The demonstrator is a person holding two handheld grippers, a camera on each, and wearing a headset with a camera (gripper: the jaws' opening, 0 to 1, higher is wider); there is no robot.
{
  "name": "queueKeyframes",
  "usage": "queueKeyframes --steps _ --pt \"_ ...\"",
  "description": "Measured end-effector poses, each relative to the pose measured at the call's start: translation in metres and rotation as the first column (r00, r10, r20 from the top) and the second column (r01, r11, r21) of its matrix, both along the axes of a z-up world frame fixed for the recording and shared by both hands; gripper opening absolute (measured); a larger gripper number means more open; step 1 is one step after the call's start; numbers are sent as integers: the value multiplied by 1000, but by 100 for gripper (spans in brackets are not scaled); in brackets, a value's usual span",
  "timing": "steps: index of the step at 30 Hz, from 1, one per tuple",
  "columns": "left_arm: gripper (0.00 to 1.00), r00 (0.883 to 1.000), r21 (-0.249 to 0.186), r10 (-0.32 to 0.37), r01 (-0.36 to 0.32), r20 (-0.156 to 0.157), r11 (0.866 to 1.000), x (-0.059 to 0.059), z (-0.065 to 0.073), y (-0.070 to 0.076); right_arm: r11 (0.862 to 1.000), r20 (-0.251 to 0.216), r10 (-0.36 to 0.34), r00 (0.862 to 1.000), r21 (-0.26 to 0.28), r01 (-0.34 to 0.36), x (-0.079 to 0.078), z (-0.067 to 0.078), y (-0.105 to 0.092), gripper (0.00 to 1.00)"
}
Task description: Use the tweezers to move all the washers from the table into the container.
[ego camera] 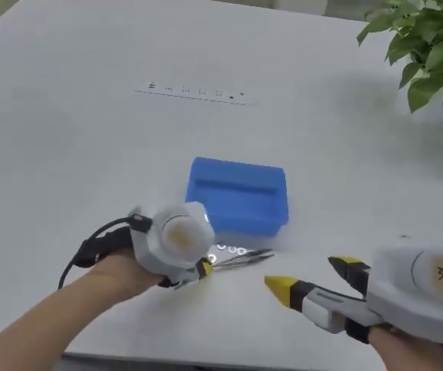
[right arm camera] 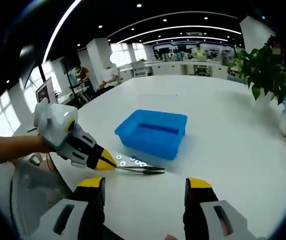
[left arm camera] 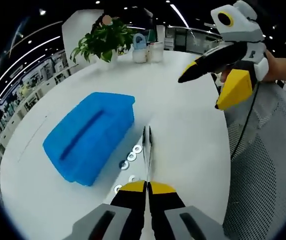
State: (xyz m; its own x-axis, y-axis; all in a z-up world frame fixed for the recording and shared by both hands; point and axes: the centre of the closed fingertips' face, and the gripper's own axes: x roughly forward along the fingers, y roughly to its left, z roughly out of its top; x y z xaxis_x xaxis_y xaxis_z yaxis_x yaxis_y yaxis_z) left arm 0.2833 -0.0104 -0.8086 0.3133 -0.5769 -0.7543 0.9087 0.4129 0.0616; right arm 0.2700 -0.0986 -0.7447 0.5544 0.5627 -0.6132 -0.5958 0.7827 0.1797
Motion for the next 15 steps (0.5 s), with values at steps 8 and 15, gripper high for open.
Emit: queueKeyframes --steps 8,15 --pt "0 997 -61 -25 30 80 998 -8 45 -7 967 24 237 971 -104 -233 -2 -6 35 40" --pt "0 990 -111 -34 49 135 993 -18 81 -10 922 21 381 924 -88 -378 -1 -2 72 26"
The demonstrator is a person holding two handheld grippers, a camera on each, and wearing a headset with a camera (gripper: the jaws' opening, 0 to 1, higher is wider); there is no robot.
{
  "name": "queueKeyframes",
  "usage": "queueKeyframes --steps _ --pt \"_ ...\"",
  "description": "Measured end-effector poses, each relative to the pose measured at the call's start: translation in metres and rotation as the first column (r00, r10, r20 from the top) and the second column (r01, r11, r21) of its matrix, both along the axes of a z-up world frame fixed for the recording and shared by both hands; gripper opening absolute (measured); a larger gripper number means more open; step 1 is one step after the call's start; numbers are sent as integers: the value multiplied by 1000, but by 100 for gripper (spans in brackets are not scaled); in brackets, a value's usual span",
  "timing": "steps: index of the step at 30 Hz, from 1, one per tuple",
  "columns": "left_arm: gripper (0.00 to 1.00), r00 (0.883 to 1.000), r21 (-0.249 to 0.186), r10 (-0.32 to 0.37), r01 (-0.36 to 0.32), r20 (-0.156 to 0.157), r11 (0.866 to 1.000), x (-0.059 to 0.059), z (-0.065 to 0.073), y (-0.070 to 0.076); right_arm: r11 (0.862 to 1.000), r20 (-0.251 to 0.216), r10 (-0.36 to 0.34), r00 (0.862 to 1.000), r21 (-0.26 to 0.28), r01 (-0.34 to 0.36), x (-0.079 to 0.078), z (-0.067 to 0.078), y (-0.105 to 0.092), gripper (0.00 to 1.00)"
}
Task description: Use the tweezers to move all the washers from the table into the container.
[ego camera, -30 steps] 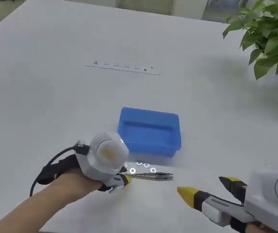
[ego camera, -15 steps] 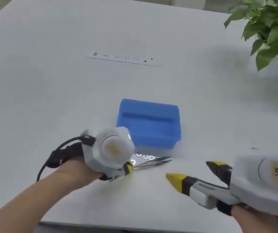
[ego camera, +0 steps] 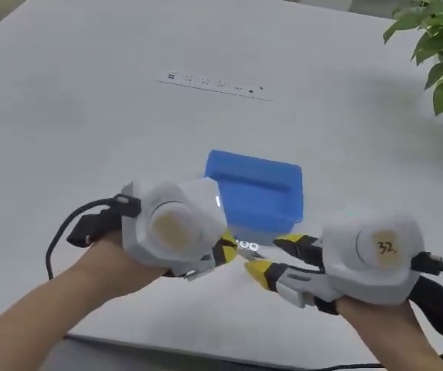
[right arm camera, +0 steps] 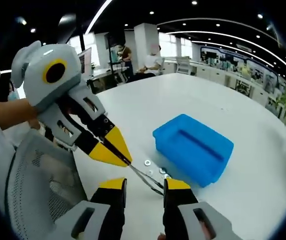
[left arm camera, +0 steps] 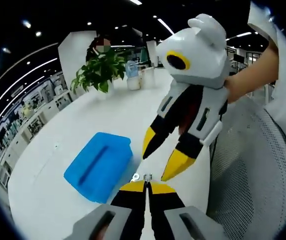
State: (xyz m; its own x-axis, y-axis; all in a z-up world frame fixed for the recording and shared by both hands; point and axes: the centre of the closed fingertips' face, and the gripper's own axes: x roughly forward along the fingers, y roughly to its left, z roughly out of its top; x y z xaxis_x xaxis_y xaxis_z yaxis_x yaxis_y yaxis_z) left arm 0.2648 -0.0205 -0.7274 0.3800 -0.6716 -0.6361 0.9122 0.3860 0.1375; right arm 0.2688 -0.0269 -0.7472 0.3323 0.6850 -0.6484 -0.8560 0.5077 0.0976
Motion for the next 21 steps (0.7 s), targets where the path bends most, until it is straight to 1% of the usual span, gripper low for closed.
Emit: queueKeyframes --steps 1,3,6,8,10,11,13,14,15,16,17,21 --pt "0 1000 -9 4 -4 1 1000 0 4 0 1000 6 19 1000 -6 -19 0 -2 5 23" --pt "0 1000 -15 4 -4 -3 1000 -2 8 -1 999 4 38 999 -6 -38 -2 -5 14 23" --pt "0 1000 -21 1 -1 8 1000 -5 12 -1 998 1 60 998 -6 -60 -4 -9 21 22" --pt "0 1000 -29 7 -6 15 1000 -6 15 1 997 -6 78 997 -9 -78 -6 -13 27 19" --pt "0 1000 -41 13 -13 17 999 -8 18 2 996 -8 92 996 -6 -92 -8 -13 31 16" --pt "0 1000 -54 17 -16 16 998 -8 21 3 996 -10 95 995 -6 -95 -8 -12 33 16" --pt "0 1000 -64 17 -17 12 998 -10 23 3 995 -2 105 995 4 -105 -8 -9 36 15" --pt "0 1000 -66 18 -17 19 998 -11 24 3 994 1 111 994 6 -111 -9 -7 37 13" --pt "0 999 -64 19 -17 32 998 -11 27 3 993 8 116 993 4 -116 -8 -7 38 12" --pt "0 999 -64 19 -17 36 998 -12 28 4 991 24 130 991 -12 -130 -7 -7 38 10" --pt "0 999 -67 22 -19 43 998 -12 31 4 991 27 134 991 -17 -133 -6 -7 37 9" --pt "0 997 -69 35 -31 72 997 -10 36 5 990 27 140 990 5 -140 -5 0 40 8"
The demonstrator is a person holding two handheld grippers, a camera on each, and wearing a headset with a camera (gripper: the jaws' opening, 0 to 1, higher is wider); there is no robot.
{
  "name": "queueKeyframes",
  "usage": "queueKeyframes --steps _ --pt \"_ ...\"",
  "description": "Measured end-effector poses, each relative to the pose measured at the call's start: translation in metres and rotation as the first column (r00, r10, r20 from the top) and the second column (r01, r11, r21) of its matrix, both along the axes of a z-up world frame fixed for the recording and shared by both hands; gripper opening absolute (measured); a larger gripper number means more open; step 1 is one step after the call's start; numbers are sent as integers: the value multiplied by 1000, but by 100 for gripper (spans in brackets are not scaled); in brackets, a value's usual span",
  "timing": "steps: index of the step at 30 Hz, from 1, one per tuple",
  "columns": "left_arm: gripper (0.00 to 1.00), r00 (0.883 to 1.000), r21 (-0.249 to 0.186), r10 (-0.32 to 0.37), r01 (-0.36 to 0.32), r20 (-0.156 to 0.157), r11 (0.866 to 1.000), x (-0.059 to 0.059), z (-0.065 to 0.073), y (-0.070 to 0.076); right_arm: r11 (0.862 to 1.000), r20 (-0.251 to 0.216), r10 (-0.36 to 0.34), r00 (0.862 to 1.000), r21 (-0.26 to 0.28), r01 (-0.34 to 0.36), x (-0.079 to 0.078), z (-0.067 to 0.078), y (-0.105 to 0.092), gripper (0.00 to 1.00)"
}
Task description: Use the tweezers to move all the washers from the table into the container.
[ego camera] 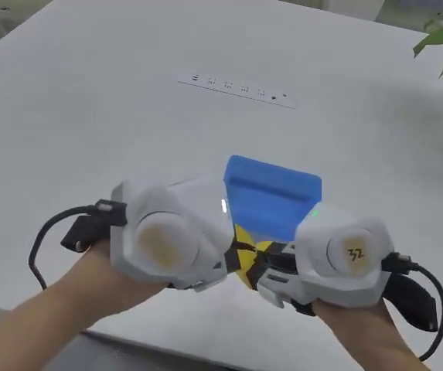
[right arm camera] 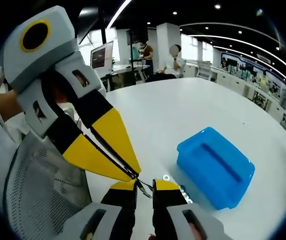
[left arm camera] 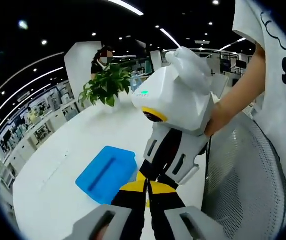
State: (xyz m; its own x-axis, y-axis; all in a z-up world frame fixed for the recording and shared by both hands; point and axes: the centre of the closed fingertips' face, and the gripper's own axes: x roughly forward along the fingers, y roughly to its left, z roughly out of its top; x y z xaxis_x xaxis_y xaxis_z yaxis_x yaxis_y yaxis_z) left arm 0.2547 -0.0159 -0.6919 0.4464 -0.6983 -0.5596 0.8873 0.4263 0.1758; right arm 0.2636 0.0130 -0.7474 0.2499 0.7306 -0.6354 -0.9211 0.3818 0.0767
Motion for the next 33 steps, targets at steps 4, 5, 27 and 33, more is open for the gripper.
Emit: queueKeyframes --steps 4,5,27,33 --pt "0 988 -91 150 -152 -29 984 8 3 9 1000 16 -1 1000 -4 1 3 0 2 5" --pt "0 980 -109 192 -196 -49 974 8 2 14 1000 17 -3 1000 -4 3 4 0 2 5" --pt "36 763 -45 644 -646 -53 762 -21 -32 126 995 -37 -98 995 12 98 50 -12 15 5" --pt "45 741 -1 668 -669 -64 743 -18 -47 128 996 -30 -84 996 -33 83 52 -25 17 5"
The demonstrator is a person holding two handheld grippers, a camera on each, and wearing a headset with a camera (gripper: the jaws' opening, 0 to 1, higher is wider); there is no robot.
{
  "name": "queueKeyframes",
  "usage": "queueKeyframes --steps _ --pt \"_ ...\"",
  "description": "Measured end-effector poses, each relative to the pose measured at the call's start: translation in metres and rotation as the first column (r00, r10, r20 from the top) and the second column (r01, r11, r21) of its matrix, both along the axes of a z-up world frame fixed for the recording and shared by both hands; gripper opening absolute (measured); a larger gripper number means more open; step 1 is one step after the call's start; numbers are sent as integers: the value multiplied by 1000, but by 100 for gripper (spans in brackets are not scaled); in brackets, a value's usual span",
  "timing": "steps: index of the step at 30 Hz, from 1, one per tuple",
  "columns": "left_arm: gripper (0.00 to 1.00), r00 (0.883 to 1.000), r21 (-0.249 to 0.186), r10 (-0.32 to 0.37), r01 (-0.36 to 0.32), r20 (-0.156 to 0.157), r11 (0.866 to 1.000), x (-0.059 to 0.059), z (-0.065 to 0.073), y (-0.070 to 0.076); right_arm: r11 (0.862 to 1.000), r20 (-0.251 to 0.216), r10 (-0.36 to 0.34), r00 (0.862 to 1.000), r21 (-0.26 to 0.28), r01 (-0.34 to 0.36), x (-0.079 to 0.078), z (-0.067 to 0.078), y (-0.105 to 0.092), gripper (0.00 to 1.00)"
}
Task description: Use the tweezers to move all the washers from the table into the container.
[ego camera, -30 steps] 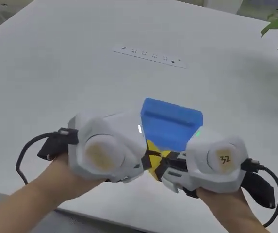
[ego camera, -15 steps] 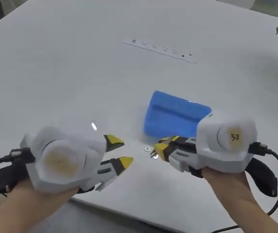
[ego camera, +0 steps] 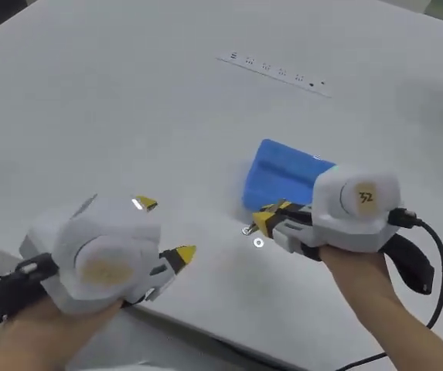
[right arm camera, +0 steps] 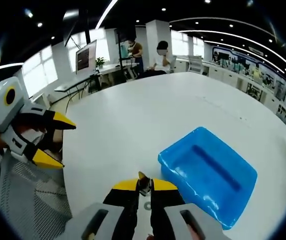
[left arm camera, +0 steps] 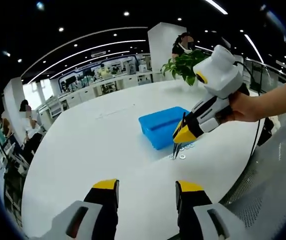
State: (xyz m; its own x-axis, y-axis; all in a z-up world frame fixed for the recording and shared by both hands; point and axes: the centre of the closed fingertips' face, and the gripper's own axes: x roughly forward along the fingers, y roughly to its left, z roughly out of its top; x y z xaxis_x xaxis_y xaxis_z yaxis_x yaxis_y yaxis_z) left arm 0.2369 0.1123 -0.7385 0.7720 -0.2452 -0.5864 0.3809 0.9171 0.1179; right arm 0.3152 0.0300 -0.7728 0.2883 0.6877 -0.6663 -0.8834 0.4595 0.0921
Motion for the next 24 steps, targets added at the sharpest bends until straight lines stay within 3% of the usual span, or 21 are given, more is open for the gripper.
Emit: queueKeyframes --steps 4,14,22,24 --pt "49 1000 48 -19 19 -15 999 -2 -8 -1 1000 4 -18 1000 11 18 3 0 0 5" --pt "68 999 18 19 -19 -27 1000 0 -10 2 1000 18 -7 1000 -5 7 1 0 1 4" --pt "73 999 37 27 -26 -25 999 1 -11 3 1000 -8 -22 1000 -7 22 -1 0 -1 3" --pt "73 999 36 27 -26 -26 999 1 -11 3 1000 -3 -21 1000 1 21 -3 6 -2 3"
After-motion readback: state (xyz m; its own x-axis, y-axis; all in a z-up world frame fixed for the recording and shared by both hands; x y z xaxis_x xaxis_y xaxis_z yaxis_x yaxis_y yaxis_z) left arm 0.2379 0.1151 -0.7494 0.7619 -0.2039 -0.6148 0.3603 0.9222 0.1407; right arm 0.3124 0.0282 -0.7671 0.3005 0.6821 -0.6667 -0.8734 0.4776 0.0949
